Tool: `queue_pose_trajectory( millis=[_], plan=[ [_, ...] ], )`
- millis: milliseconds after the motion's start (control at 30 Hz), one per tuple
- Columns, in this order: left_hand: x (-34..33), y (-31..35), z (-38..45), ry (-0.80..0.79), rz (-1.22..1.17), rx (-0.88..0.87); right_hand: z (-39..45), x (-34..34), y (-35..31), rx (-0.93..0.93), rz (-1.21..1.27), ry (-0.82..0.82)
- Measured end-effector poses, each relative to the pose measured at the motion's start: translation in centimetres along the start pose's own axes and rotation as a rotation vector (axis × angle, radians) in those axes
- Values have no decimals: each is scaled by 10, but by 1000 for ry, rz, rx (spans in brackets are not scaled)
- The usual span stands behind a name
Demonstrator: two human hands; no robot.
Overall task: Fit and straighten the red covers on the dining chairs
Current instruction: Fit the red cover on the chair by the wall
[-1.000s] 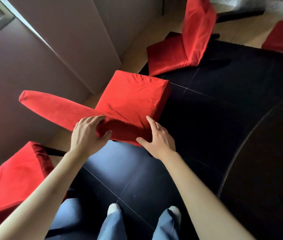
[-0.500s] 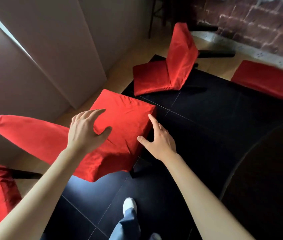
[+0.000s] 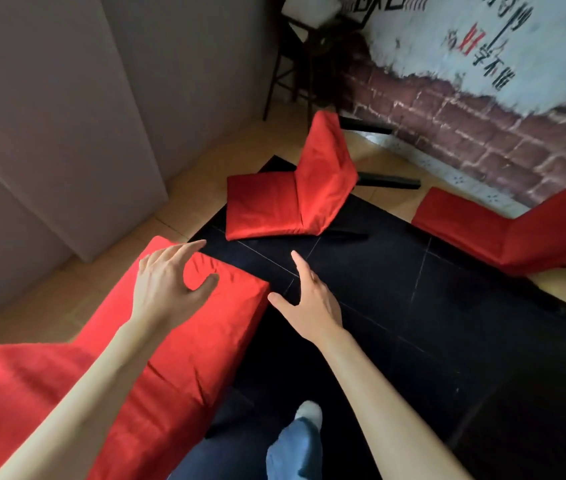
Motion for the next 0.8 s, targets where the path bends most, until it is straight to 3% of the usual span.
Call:
queue_pose_trajectory(
  millis=[367, 800],
  plan=[
    [-110, 116, 165, 16, -5, 124, 193, 129, 99, 48, -10, 20],
    [-179, 70, 323, -24, 67, 344, 379, 149, 112, 55, -4, -91]
  ],
)
Point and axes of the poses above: each hand's wrist, its own z-axis towards the middle knuckle, its own x-axis out of the back of the hand, y = z × x, the point moved 1 cm from there along z, towards the middle knuckle
